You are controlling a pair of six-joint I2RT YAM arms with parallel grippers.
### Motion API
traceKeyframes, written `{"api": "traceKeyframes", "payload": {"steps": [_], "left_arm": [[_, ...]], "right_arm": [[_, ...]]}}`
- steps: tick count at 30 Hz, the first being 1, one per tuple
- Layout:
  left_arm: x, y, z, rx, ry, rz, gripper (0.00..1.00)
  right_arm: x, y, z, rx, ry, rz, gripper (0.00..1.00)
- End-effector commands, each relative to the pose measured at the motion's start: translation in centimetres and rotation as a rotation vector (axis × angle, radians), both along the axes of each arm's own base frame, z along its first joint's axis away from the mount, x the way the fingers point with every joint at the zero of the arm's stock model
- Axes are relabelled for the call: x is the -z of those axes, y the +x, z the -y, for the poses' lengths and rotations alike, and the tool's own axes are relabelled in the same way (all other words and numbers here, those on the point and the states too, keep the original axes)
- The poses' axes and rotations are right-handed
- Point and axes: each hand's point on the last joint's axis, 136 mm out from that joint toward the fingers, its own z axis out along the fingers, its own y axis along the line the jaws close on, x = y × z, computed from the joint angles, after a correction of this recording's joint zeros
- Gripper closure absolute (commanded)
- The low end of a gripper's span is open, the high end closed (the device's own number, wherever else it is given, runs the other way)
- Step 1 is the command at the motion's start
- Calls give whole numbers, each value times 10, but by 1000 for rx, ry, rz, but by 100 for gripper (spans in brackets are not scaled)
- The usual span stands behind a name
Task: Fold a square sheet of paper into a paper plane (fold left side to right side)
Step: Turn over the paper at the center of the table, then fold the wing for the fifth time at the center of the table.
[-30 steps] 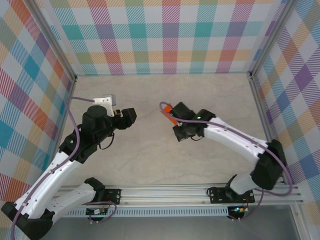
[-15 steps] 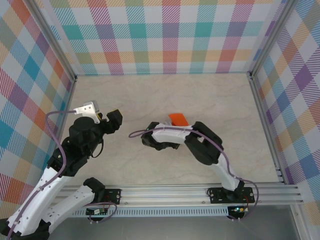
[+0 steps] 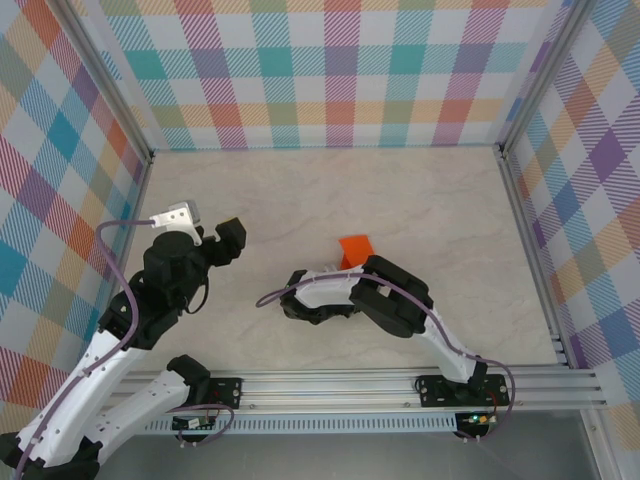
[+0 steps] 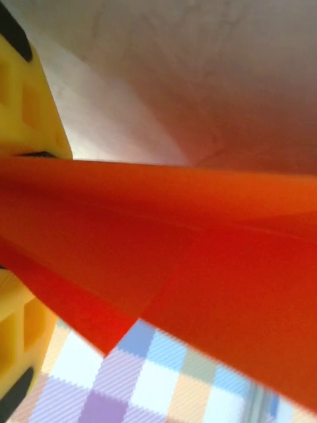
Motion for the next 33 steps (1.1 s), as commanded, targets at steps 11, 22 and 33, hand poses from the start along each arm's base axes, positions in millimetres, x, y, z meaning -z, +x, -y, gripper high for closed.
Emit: {"api": "traceKeyframes", "payload": {"steps": [11, 22, 33], "left_arm": [[41, 21, 27, 59, -55, -140, 8], [151, 61, 143, 407, -368, -456, 13], [221, 77, 250, 623, -438, -631, 18]], "right_arm": [[-40, -49, -80, -78, 820, -318, 0], [-91, -11, -15, 225, 1520, -246, 0], [-76, 3, 51, 508, 1938, -236, 0]]}}
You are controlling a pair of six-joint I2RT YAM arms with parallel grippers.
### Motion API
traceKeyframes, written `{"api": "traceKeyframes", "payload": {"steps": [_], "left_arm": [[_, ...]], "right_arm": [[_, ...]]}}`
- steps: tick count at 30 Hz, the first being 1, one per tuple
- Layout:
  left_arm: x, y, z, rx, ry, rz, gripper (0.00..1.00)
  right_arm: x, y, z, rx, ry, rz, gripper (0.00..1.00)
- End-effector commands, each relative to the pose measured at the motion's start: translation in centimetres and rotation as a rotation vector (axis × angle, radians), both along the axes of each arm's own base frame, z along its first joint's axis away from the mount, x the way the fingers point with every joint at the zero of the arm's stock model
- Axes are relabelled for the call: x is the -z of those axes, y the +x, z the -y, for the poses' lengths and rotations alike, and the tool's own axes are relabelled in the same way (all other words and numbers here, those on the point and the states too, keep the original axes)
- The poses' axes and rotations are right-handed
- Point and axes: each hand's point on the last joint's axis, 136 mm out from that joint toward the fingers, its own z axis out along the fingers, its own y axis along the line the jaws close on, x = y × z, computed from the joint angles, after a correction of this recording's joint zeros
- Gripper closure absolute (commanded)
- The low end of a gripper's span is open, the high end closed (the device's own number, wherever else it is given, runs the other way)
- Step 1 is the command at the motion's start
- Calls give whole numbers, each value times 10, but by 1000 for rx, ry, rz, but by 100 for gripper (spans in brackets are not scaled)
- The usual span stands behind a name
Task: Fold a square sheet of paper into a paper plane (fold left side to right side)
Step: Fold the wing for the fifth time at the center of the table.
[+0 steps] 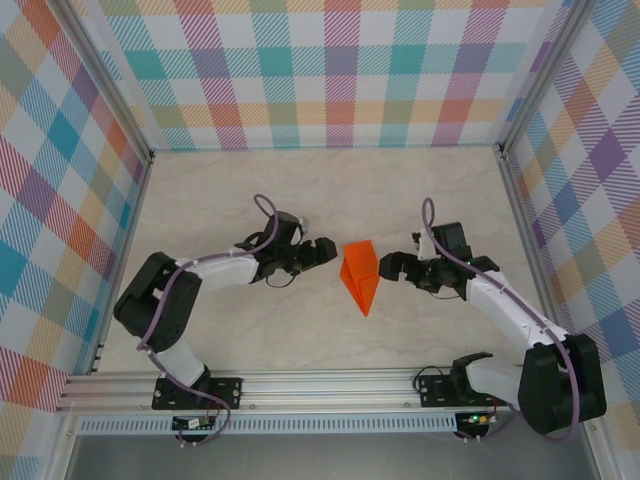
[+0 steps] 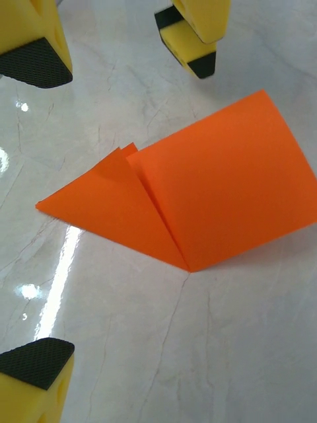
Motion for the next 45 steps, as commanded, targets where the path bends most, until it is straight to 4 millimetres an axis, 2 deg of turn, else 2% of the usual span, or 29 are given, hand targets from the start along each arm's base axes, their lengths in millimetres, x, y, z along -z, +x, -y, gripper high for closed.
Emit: {"api": "traceKeyframes", "payload": {"steps": [1, 4, 8, 15, 22, 29, 34, 40, 45], "left_arm": [[-19, 8, 39, 60, -122, 37, 18], [-4, 11, 54, 77, -120, 10, 23], [4, 17, 65, 88, -152, -5, 40], [26, 12, 53, 92, -145, -11, 79], [41, 10, 36, 118, -223, -7, 99], [30, 1, 32, 185, -293, 57, 100], [18, -5, 34, 234, -322, 102, 100], [13, -7, 34, 252, -332, 125, 100], [6, -8, 34, 264, -348, 150, 100]], "right_arm": [[-22, -4, -10, -38, 160, 38, 0], [-21, -6, -4, -21, 170, 38, 0], [-19, -6, -3, -22, 170, 31, 0], [-13, 1, -6, -36, 191, 20, 0], [-9, 17, -19, -125, 231, 16, 2], [-5, 47, -38, -229, 314, -3, 14], [6, 67, -46, -269, 349, -56, 24], [27, 79, -50, -306, 342, -116, 29], [39, 78, -53, -317, 350, -154, 30]]}}
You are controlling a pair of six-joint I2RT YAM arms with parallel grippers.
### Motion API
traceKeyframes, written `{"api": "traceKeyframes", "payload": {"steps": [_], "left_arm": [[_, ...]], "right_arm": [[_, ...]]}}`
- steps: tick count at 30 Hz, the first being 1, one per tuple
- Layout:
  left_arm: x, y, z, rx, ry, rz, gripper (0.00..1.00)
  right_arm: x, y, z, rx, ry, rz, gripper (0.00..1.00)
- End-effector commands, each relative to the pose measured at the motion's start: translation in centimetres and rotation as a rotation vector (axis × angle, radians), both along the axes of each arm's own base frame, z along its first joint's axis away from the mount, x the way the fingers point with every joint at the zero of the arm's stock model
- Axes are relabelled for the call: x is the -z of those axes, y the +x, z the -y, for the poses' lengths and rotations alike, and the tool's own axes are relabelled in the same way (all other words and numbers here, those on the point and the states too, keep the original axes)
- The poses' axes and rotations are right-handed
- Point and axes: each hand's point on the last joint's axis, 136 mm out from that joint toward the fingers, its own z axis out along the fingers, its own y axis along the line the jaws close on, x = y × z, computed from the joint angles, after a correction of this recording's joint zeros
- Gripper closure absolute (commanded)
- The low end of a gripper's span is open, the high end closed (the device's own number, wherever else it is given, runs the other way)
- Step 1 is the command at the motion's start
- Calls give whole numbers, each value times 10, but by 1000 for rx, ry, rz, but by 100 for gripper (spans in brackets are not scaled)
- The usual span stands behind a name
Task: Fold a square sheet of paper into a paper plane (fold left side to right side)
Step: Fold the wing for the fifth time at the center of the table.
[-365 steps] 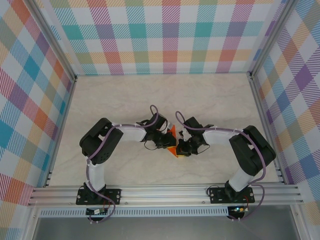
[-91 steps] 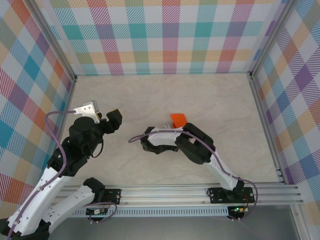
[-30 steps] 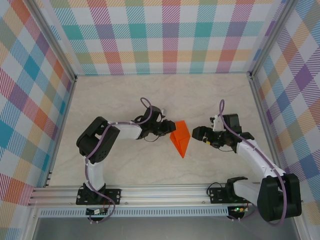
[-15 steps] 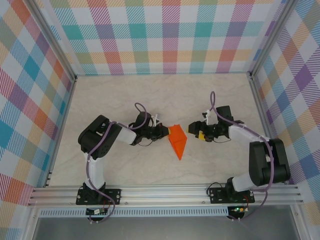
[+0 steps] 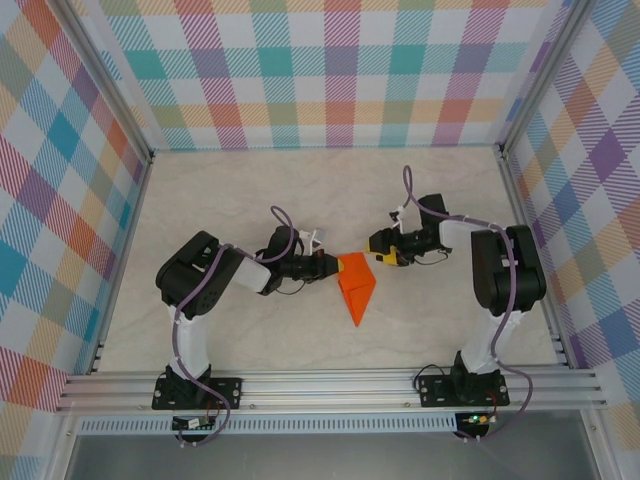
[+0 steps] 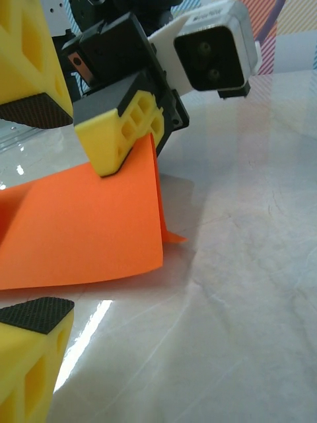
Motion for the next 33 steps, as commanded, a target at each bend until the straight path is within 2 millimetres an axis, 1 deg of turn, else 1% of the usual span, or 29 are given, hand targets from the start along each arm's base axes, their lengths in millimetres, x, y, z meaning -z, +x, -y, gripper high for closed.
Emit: {"api": "traceKeyframes", "payload": {"steps": [1, 8, 13, 16, 19, 22, 25, 28, 29, 30, 33], "left_arm": [[-26, 1, 0, 26, -52, 95, 100], [-33, 0, 0, 38, -67, 112, 100], [-36, -2, 0, 46, -76, 119, 100], [-36, -2, 1, 49, -72, 120, 100], [-36, -1, 1, 49, -72, 118, 100], [-34, -1, 0, 47, -69, 115, 100], [-31, -1, 0, 43, -59, 108, 100], [-27, 0, 0, 41, -47, 96, 100], [-25, 0, 0, 40, -41, 92, 99], [-24, 1, -1, 38, -37, 90, 97], [-24, 3, -2, 27, -26, 84, 79]], "right_arm": [[0, -6, -6, -50, 34, -4, 30], [9, -11, -10, -67, 30, -31, 30], [11, -13, -17, -86, 47, -46, 32], [11, -14, -21, -96, 65, -52, 34], [11, -15, -25, -105, 75, -62, 39], [14, -16, -26, -109, 63, -64, 48], [17, -17, -25, -107, 45, -64, 54], [20, -20, -24, -110, 34, -70, 67], [21, -20, -24, -110, 34, -72, 71], [21, -21, -24, -109, 33, -73, 74], [24, -22, -22, -105, 22, -76, 87]]}}
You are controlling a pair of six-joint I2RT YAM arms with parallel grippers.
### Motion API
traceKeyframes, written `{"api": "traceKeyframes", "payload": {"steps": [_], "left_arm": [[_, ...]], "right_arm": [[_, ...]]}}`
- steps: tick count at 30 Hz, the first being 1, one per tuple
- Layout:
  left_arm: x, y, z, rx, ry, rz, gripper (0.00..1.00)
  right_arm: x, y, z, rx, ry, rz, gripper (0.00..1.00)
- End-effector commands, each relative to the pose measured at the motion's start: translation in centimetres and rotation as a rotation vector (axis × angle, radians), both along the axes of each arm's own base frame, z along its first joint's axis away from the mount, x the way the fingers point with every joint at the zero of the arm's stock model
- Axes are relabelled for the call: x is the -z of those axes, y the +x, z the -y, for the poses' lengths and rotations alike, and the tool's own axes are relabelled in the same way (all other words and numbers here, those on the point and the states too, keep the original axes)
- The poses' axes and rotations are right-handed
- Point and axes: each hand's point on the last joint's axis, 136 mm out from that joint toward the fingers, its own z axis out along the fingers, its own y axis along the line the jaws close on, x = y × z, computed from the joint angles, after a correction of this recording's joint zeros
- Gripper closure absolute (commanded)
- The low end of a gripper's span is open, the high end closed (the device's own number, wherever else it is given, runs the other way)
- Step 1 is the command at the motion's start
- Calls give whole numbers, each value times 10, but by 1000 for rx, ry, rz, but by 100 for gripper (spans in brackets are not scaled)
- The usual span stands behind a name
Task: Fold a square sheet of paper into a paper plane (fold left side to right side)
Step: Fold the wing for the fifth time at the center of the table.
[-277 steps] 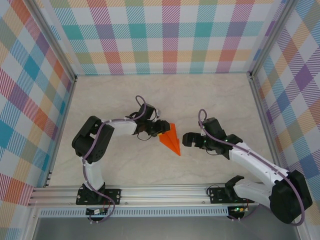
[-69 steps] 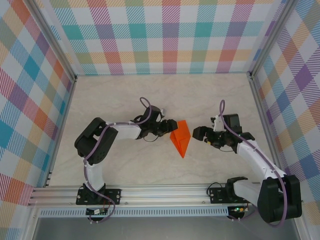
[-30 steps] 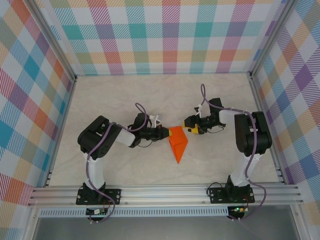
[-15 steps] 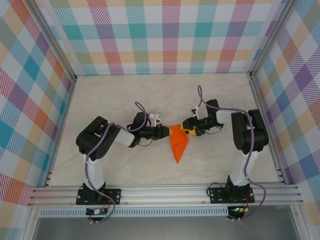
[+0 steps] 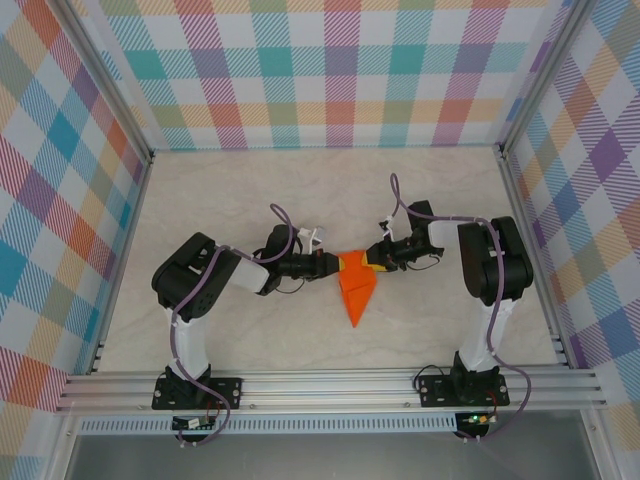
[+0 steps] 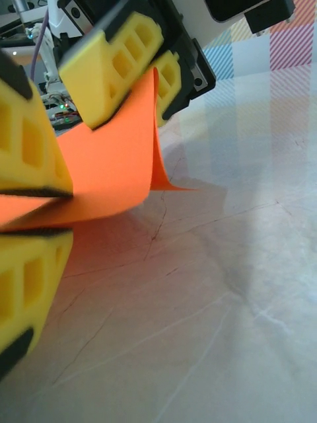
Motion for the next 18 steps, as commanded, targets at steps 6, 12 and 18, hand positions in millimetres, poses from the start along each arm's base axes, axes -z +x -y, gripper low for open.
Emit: {"api": "traceKeyframes", "payload": {"steps": [6, 12, 18], "left_arm": [[-31, 12, -25, -78, 110, 69, 45], [-73, -5, -70, -145, 391, 232, 28], [-97, -63, -57, -49, 526, 365, 32]], "right_arm": [[3, -8, 0, -6, -12, -1, 95], [-6, -12, 3, 21, -27, 14, 95], [-11, -16, 0, 24, -45, 16, 95]]}}
